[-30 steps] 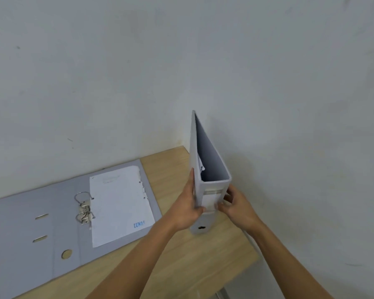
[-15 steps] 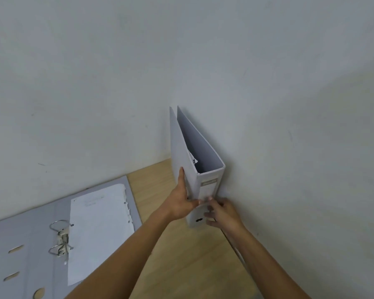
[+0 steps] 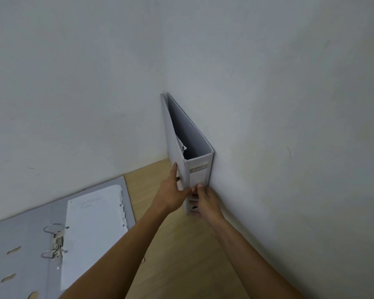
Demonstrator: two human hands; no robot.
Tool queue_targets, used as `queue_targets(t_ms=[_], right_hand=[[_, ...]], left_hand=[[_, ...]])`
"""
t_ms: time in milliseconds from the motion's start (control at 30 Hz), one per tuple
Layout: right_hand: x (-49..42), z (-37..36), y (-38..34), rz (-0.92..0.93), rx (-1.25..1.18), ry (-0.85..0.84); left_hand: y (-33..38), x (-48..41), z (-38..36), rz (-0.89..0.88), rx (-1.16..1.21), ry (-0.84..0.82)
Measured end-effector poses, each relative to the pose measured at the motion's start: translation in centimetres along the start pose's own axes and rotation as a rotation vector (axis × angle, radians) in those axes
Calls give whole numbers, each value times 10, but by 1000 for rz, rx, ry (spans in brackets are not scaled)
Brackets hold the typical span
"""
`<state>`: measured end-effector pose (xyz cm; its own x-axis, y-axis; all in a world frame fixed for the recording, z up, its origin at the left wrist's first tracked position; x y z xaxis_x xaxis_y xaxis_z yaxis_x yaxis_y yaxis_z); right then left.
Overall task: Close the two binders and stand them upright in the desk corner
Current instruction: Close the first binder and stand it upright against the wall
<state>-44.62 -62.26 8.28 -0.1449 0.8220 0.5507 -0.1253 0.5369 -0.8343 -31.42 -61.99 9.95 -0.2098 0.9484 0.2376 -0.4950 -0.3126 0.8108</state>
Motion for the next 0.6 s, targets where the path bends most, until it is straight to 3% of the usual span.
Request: queue_targets(t_ms=[133,333,600], right_hand=[[-3,2,3,26,23,-5],[-2,4,14,-5,-39,-9],[27,-55,42,-43,77,-192]], left_hand=[[-4,2,2,57,0,-18],[-37,36,20,104,17,-178],[-122,126,85,394,285,0]])
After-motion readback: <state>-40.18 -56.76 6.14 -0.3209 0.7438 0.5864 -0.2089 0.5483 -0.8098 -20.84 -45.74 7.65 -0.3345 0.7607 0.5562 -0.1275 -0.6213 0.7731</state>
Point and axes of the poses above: each hand's wrist, its own x-axis away from the middle knuckle, its own z-axis out of the back of the hand, y = z × x, the point moved 1 cm from there along -x, towards the middle knuckle, and after that the axes turned 3 degrees about x, right-handed, at the moved point
